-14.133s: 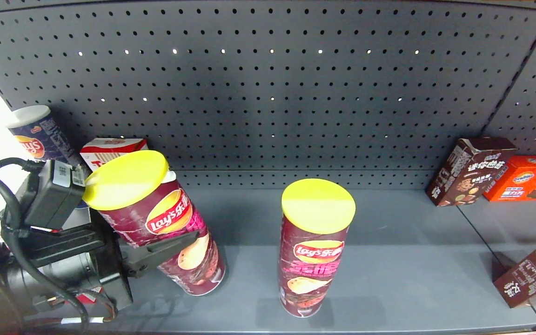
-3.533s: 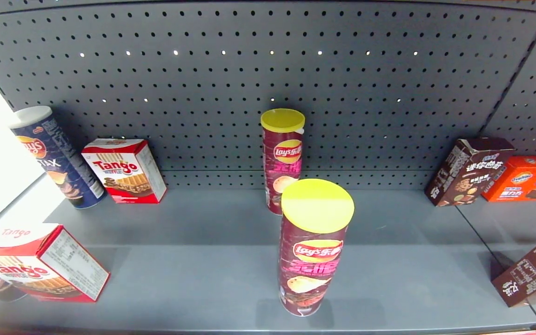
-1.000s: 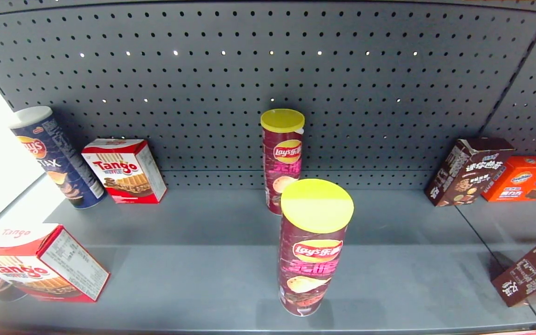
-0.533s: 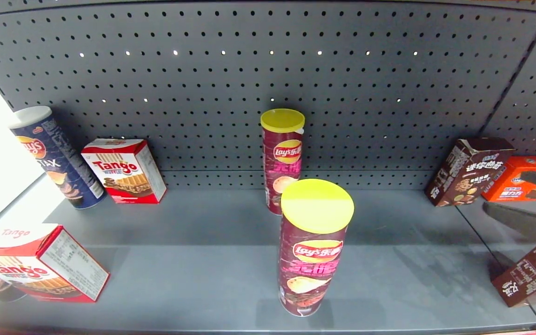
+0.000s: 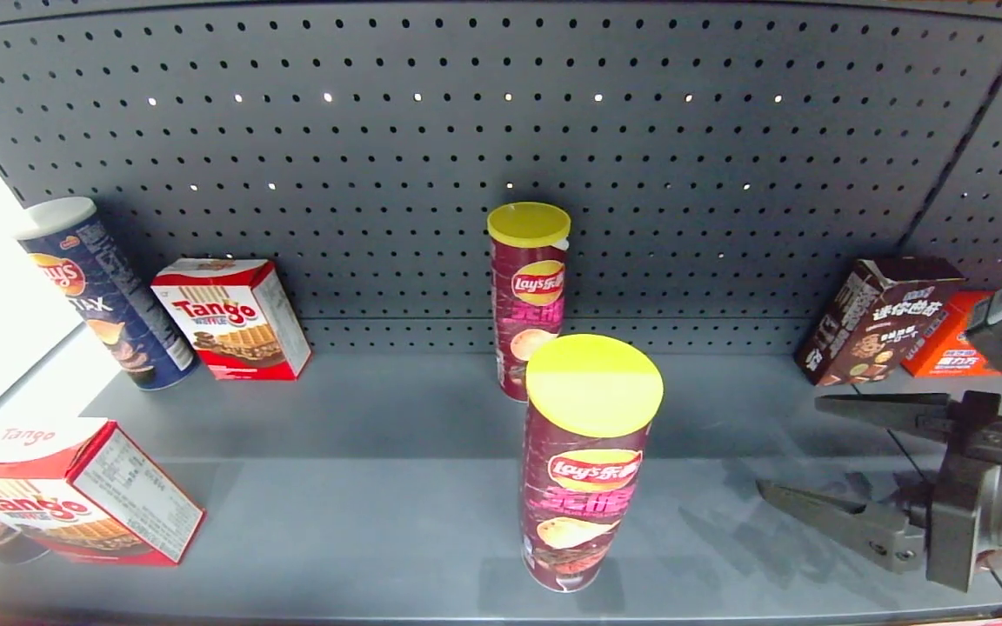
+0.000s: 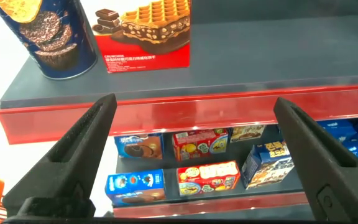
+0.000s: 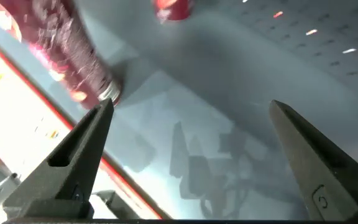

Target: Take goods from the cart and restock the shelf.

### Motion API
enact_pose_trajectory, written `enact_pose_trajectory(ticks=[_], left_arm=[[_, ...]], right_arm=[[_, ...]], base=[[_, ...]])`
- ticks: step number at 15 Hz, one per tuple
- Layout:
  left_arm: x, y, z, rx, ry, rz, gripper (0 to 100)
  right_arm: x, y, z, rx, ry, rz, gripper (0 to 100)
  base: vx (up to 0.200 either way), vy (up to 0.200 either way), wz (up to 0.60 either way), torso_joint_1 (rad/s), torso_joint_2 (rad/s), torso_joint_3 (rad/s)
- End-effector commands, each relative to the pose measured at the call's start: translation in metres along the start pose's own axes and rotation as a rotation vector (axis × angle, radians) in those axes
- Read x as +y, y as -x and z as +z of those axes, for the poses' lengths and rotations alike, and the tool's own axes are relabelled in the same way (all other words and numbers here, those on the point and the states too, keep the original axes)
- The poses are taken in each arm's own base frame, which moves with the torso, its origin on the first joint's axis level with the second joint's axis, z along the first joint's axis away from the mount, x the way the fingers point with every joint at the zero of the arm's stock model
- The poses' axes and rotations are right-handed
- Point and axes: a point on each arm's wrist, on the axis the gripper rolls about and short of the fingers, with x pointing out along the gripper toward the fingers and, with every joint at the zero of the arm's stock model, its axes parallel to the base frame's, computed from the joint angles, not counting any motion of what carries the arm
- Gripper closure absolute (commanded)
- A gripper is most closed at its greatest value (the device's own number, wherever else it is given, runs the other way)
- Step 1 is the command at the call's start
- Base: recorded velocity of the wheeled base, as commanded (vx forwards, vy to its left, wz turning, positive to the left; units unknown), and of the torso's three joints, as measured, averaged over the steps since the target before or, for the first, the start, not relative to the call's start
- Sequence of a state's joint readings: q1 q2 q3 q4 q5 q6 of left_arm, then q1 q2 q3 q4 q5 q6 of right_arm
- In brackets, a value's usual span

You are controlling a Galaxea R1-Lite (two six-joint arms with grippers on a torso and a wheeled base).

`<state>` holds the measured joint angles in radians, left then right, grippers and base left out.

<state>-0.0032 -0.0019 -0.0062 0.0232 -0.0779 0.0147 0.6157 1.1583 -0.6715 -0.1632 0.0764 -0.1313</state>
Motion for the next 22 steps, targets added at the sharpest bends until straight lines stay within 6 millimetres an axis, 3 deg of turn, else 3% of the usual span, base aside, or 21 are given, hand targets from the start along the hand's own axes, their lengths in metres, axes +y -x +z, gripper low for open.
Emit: enact_pose_trajectory(ticks=[1, 11, 22], left_arm=[[0.0, 0.0, 0.0, 0.002, -0.001, 0.0, 0], [0.0, 0.0, 0.0, 0.002, -0.001, 0.0, 0], [0.0, 0.0, 0.0, 0.002, -0.001, 0.0, 0]], right_arm=[[0.004, -0.014, -0.003, 0.035, 0.006, 0.029, 0], [0.017, -0.053, -0.006, 0.103, 0.043, 0.1, 0], [0.026, -0.076, 0.0, 0.119, 0.09, 0.145, 0]], base=[[0.0, 0.0, 0.0, 0.0, 0.0, 0.0], [0.0, 0.0, 0.0, 0.0, 0.0, 0.0], [0.0, 0.0, 0.0, 0.0, 0.0, 0.0]])
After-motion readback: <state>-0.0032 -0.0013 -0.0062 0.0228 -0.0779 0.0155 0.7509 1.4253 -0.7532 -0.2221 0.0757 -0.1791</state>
